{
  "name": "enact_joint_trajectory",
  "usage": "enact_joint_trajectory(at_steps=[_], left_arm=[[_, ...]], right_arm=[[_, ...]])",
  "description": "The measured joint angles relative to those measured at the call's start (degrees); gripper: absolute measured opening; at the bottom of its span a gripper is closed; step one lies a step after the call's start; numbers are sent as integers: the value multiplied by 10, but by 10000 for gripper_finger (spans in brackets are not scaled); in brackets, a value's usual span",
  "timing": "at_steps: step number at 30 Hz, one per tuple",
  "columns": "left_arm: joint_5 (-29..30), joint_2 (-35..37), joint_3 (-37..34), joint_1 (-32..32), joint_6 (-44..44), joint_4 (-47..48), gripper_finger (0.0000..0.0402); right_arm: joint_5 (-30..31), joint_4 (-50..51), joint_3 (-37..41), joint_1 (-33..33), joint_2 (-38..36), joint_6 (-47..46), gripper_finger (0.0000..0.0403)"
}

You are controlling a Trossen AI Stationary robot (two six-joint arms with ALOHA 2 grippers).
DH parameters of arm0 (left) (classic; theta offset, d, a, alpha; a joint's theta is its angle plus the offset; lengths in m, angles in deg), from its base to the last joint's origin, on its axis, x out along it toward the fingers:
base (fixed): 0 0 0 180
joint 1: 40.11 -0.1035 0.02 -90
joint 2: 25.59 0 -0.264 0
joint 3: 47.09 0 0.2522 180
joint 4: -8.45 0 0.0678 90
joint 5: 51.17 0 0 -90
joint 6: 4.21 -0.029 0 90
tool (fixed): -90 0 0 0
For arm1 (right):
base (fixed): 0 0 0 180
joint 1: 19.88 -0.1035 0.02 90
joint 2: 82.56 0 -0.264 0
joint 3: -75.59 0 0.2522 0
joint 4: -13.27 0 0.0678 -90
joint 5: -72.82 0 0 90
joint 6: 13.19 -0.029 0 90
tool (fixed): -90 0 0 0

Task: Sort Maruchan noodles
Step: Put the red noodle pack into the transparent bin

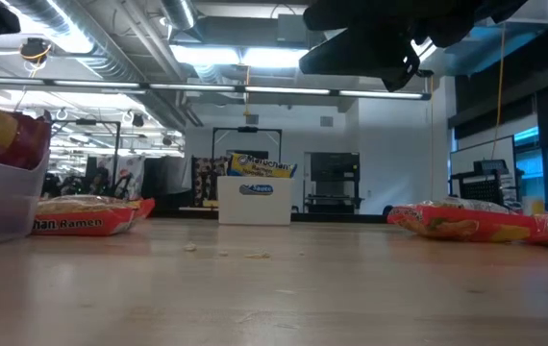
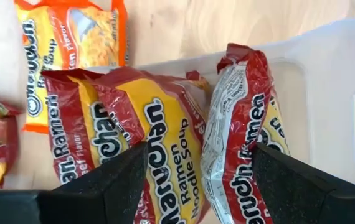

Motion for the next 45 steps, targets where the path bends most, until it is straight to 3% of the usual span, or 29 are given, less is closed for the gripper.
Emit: enact_joint_trajectory(at_steps=[7, 12, 18, 23, 28, 36, 41, 45], left_arm=[[-39, 1, 8, -5, 2, 1, 275], [-27, 25, 41, -10, -2, 5, 275], [64, 82, 88, -30, -13, 4, 275], [142, 132, 94, -67, -16, 16, 275], [173, 164, 94, -149, -44, 84, 275], [204, 174, 91, -375, -81, 192, 275], [214, 173, 54, -497, -173, 141, 275], [231, 163, 14, -553, -232, 76, 275]], right_arm=[[-1, 0, 0, 0, 0, 0, 218], [6, 0, 0, 1, 0, 15, 218], [26, 0, 0, 13, 0, 58, 218], [10, 0, 0, 63, 0, 122, 218], [-82, 0, 0, 138, 0, 193, 218], [-210, 2, 0, 248, 0, 252, 218], [-246, 53, 0, 272, 0, 234, 218], [-246, 89, 0, 271, 3, 209, 218]])
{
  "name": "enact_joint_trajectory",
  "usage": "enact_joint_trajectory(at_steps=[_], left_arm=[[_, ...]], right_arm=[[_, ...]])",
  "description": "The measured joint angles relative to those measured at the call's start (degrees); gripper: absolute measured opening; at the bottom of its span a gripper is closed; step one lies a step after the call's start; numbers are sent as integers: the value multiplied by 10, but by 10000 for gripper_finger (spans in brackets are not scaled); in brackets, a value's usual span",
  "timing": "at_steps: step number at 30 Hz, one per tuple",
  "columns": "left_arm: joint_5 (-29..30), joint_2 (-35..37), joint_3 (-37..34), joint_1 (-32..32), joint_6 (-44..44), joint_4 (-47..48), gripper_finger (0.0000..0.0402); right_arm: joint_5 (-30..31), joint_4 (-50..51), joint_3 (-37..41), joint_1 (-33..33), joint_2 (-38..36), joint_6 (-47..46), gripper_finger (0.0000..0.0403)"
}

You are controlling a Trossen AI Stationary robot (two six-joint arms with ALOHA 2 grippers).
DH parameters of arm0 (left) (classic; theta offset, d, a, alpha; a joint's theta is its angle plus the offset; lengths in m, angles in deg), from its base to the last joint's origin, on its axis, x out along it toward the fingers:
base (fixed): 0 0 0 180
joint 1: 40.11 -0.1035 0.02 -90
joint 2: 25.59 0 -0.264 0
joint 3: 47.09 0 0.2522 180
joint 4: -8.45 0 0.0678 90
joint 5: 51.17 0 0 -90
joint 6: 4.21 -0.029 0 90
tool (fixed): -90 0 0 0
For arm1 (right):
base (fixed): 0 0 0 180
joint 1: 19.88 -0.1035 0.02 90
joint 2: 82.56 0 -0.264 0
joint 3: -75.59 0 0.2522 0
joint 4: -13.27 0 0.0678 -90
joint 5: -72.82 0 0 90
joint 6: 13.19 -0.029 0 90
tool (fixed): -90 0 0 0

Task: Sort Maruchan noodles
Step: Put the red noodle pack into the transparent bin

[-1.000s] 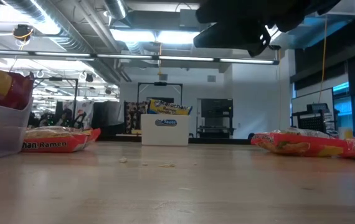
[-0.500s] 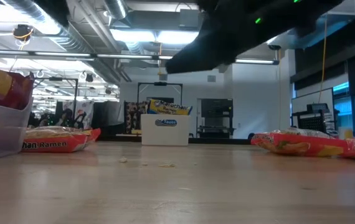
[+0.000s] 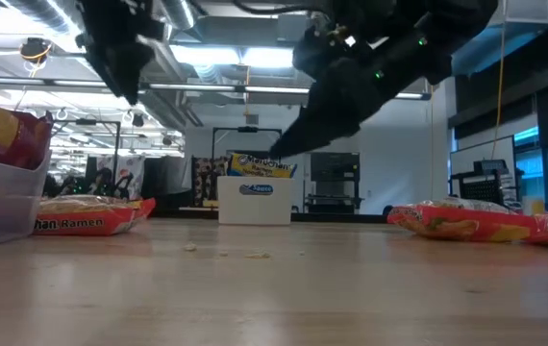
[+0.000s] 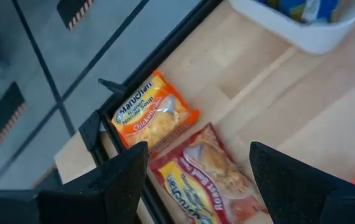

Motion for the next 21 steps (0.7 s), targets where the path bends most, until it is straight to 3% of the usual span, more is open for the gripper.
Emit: enact_joint_trajectory(at_steps=[4, 9, 15, 21], left_arm=[[-10, -16, -19, -60, -33, -38, 275], [-112, -42, -59, -147, -6, -34, 275], [-171, -80, -145, -223, -4, -73, 275], [-157, -129, -173, -236, 9, -106, 275]], right_arm=[[-6, -5, 0, -5, 8, -30, 218], [-4, 12, 0, -20, 14, -61, 218], [14, 30, 0, -47, 20, -62, 218], [56, 31, 1, -62, 26, -62, 218]])
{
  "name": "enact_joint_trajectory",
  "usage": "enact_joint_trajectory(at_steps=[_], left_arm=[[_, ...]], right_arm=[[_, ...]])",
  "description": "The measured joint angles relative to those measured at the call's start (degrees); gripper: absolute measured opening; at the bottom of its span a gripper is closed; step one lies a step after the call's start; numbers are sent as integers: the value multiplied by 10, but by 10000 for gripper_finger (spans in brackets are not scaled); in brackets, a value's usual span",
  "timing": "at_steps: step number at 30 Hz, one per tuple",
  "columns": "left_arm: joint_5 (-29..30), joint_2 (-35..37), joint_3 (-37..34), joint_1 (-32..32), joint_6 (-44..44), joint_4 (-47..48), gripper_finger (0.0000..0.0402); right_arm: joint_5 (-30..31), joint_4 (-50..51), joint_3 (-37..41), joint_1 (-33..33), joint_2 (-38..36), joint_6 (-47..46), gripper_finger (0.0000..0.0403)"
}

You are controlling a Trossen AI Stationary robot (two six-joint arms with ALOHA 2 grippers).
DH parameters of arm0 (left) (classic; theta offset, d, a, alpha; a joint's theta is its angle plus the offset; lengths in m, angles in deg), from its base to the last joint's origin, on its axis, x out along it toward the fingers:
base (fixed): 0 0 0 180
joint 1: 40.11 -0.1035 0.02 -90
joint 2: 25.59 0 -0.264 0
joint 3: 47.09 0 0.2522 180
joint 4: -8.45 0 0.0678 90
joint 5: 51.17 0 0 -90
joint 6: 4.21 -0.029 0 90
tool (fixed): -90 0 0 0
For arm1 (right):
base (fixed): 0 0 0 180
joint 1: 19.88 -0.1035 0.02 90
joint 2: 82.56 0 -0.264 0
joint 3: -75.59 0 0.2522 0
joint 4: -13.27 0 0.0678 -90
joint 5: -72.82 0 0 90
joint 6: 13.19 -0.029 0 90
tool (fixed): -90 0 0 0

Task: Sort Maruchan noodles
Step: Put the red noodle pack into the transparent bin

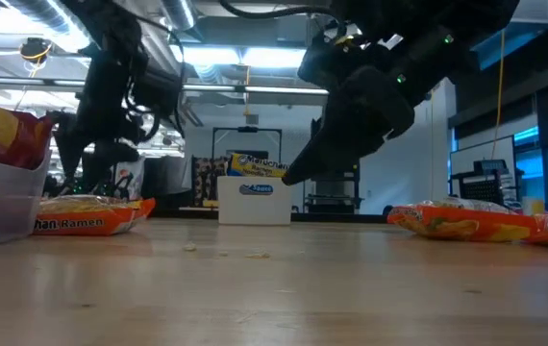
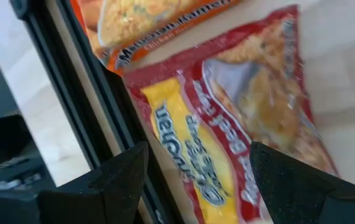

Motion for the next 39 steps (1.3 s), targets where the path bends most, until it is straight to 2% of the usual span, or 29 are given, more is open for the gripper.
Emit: enact_joint_trajectory(at_steps=[7, 11, 17, 23, 30, 36, 39], left_arm=[[3, -64, 2, 2, -20, -20, 275], [4, -76, 2, 17, -47, -66, 274], [-72, -75, 16, 59, -45, -124, 275], [-130, -74, 16, 107, -47, -219, 275], [-193, -81, 16, 162, -44, -358, 275], [-198, -121, 17, 227, -42, -448, 275], [-199, -147, 17, 261, -32, -522, 275]], right_arm=[[0, -6, -1, -2, 10, -20, 218], [10, -18, -1, -16, 9, -15, 218], [53, -5, -1, -43, -5, -1, 218], [99, 38, -1, -56, -33, 1, 218], [110, 74, -1, -55, -67, 1, 218], [109, 83, -1, -55, -75, 1, 218], [110, 83, -1, -55, -75, -4, 218]])
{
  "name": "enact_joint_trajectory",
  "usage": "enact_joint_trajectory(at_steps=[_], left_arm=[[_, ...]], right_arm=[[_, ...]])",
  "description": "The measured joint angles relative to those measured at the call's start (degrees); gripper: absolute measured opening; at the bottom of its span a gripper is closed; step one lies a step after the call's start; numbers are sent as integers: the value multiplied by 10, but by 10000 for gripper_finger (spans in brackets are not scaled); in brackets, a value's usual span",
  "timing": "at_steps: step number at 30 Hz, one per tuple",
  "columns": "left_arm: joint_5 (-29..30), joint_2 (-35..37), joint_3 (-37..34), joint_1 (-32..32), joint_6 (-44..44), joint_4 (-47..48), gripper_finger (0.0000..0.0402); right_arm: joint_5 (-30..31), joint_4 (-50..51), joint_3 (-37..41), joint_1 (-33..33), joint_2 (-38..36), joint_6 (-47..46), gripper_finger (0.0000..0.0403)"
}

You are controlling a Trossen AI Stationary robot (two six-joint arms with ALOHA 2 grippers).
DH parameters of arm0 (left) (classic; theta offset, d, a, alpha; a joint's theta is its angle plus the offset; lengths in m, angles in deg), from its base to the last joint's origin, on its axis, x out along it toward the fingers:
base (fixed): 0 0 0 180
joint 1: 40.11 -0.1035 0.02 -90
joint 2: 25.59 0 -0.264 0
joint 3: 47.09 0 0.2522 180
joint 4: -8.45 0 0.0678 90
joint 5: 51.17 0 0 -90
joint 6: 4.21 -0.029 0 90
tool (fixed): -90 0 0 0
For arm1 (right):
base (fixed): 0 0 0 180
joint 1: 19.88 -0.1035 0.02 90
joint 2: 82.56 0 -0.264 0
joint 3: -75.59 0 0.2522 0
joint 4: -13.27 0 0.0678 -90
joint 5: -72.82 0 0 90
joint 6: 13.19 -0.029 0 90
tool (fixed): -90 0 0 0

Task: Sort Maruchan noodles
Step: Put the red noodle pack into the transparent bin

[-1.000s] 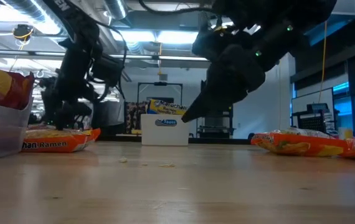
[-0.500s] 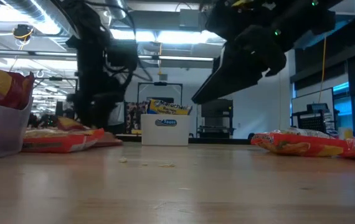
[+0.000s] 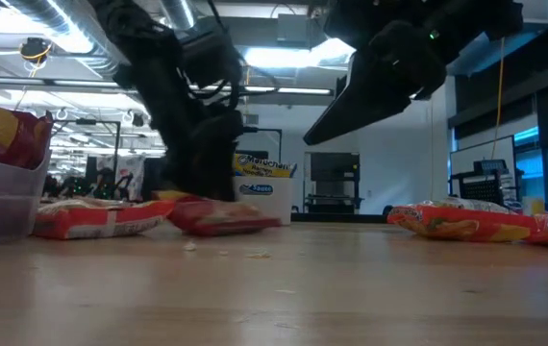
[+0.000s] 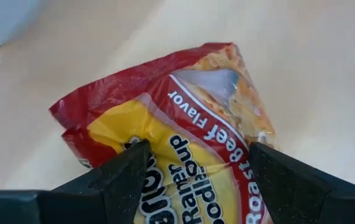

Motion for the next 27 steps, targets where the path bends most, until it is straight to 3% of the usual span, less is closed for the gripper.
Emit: enact_joint_trajectory(at_steps=[7, 10, 17, 22, 27], left_arm=[[-13, -52, -1, 74, 35, -190, 275], [-14, -49, 1, 94, 21, -227, 275], [-18, 35, 21, 97, -16, -158, 275], [13, 94, 21, 67, -24, -46, 275], [94, 84, 20, 53, 13, -14, 275]], right_arm=[[8, 18, 0, 0, 0, -40, 218], [2, 42, 0, 0, 2, -54, 218], [21, 26, 1, -21, 14, -42, 218], [55, -118, 50, -41, 42, -25, 218], [71, -256, 104, -41, 80, -29, 218]])
